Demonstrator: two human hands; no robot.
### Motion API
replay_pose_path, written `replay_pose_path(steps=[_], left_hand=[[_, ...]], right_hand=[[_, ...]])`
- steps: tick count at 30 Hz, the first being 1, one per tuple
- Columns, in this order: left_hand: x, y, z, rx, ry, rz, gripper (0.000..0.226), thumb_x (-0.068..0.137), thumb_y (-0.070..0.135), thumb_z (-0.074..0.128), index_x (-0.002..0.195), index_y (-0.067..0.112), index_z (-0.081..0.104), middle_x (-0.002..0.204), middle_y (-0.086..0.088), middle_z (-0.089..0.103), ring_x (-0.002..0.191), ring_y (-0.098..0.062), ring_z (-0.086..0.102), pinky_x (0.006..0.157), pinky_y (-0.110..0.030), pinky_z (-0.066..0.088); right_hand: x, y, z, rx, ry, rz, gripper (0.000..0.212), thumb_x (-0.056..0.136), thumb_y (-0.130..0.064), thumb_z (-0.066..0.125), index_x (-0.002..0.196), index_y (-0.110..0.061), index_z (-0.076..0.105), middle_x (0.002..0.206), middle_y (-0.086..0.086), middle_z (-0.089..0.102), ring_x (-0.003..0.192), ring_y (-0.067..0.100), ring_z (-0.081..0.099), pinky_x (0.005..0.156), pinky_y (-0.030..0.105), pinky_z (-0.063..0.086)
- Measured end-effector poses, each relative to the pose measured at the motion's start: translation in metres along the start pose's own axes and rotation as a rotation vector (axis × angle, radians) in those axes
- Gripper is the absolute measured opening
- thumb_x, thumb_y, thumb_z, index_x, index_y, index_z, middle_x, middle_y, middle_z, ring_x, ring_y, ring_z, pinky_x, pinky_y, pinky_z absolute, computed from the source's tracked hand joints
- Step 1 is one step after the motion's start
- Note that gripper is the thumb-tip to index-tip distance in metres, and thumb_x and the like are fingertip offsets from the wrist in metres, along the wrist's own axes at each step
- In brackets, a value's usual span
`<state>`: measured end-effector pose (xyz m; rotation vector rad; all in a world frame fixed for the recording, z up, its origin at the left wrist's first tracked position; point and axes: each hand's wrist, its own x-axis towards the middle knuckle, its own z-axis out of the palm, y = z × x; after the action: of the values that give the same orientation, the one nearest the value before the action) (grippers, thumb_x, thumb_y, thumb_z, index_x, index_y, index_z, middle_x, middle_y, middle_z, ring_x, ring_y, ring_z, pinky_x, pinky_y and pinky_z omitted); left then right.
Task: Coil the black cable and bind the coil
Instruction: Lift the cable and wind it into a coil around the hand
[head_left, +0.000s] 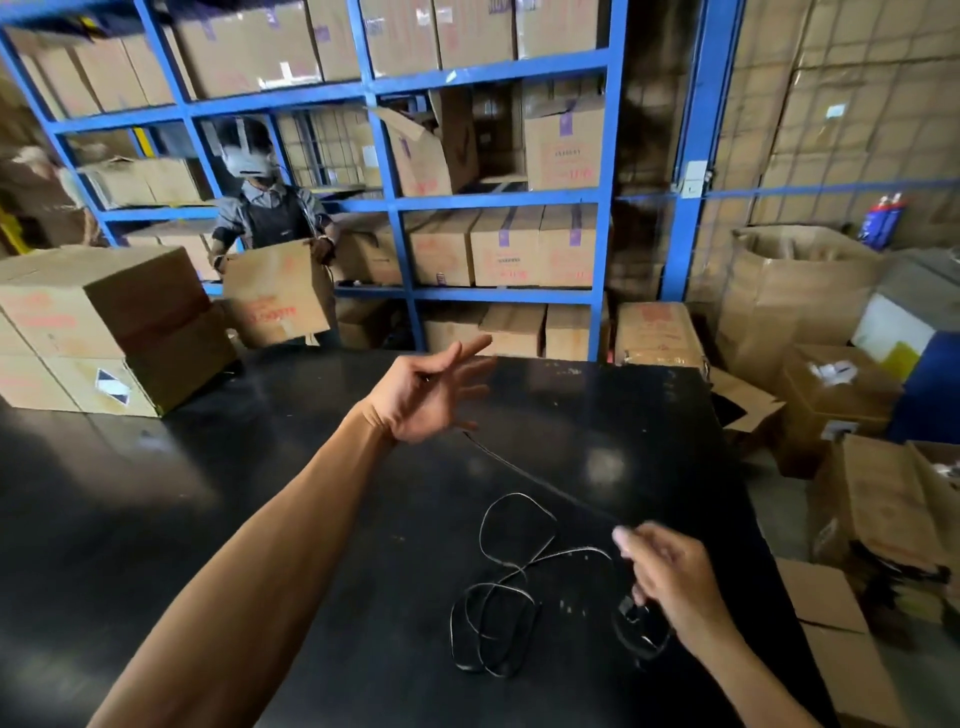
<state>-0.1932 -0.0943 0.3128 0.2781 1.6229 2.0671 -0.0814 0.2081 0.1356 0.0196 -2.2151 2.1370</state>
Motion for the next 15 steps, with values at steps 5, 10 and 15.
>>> replay_pose_path(steps=[5, 10, 15], left_hand=[[0.005, -0.038, -0.001, 0.125, -0.105, -0.184, 0.063, 0.092, 0.045, 0.047, 0.154, 0.041, 0.035, 0.169, 0.001, 0.013, 0.155, -0.032, 0.003, 0.115, -0.072, -0.004], [0.005, -0.074, 0.031, 0.108, -0.365, -0.367, 0.072, 0.080, 0.047, 0.074, 0.145, 0.053, 0.043, 0.163, 0.011, 0.031, 0.145, -0.019, 0.024, 0.107, -0.046, 0.028], [-0.007, -0.077, 0.064, 0.166, -0.587, -0.337, 0.077, 0.087, 0.054, 0.063, 0.153, 0.054, 0.024, 0.167, 0.011, 0.018, 0.155, -0.027, 0.008, 0.116, -0.062, 0.002]], right_hand=[[0.033, -0.081, -0.020, 0.255, 0.156, -0.104, 0.024, 0.085, -0.036, 0.078, 0.068, -0.021, 0.071, 0.046, -0.008, 0.039, 0.038, 0.008, 0.035, 0.039, 0.027, 0.039], [0.081, -0.155, -0.021, 0.123, 0.082, -0.227, 0.031, 0.091, -0.049, 0.064, 0.089, -0.022, 0.078, 0.050, -0.012, 0.042, 0.041, 0.006, 0.037, 0.038, 0.023, 0.036], [0.113, -0.185, -0.007, -0.401, 0.145, -0.331, 0.030, 0.098, -0.054, 0.054, 0.080, -0.036, 0.071, 0.060, -0.024, 0.063, 0.052, -0.002, 0.055, 0.047, 0.025, 0.044]])
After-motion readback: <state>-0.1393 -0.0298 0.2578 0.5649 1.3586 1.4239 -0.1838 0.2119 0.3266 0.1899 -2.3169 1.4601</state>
